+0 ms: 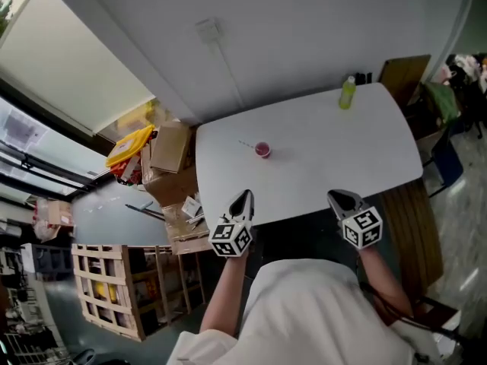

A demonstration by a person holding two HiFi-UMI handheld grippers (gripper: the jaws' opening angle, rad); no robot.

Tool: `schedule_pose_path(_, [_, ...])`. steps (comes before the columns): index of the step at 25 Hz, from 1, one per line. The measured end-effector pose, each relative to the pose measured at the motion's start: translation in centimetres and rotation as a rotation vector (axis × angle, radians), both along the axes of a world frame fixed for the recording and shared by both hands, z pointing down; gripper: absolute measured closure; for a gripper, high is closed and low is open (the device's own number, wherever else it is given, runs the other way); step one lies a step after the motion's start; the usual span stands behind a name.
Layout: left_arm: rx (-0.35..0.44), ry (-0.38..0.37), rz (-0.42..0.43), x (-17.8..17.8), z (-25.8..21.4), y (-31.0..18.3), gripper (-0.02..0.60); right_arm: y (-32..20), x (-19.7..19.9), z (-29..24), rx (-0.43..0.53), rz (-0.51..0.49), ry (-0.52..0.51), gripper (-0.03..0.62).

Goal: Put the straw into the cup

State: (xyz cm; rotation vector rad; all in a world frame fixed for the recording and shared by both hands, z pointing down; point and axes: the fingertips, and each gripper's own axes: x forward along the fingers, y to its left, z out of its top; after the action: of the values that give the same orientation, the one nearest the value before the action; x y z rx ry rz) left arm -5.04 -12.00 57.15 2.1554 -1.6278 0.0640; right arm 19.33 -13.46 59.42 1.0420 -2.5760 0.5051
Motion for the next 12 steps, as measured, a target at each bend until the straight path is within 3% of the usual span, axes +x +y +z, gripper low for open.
schedule_pose_path(5, [-0.005, 0.000, 0.013, 1.0, -0.7, 4.6, 0.580, 1.9, -0.8, 0.3, -0.007, -0.035, -0.023, 0.556])
schedule_pose_path(12, [-0.017, -0.011, 0.023, -0.7, -0.9, 8.2, 0.580, 4.2, -4.1, -0.4, 0.010, -0.087, -0.024, 0.556])
